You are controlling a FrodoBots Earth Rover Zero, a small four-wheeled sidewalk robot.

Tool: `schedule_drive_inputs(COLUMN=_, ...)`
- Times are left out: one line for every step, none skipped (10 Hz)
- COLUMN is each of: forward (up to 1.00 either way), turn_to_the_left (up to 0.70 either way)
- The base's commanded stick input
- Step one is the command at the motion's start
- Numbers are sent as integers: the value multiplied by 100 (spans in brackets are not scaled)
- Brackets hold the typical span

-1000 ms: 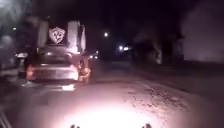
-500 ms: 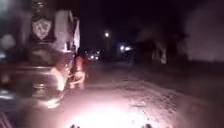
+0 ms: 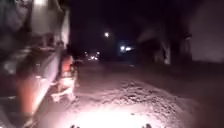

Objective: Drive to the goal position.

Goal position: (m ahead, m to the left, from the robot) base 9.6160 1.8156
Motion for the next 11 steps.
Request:
schedule_drive_inputs(forward=100, turn_to_the_left=0)
schedule_drive_inputs(forward=100, turn_to_the_left=0)
schedule_drive_inputs(forward=100, turn_to_the_left=0)
schedule_drive_inputs(forward=100, turn_to_the_left=0)
schedule_drive_inputs(forward=100, turn_to_the_left=0)
schedule_drive_inputs(forward=100, turn_to_the_left=0)
schedule_drive_inputs(forward=100, turn_to_the_left=0)
schedule_drive_inputs(forward=100, turn_to_the_left=0)
schedule_drive_inputs(forward=100, turn_to_the_left=0)
schedule_drive_inputs(forward=100, turn_to_the_left=0)
schedule_drive_inputs(forward=100, turn_to_the_left=0)
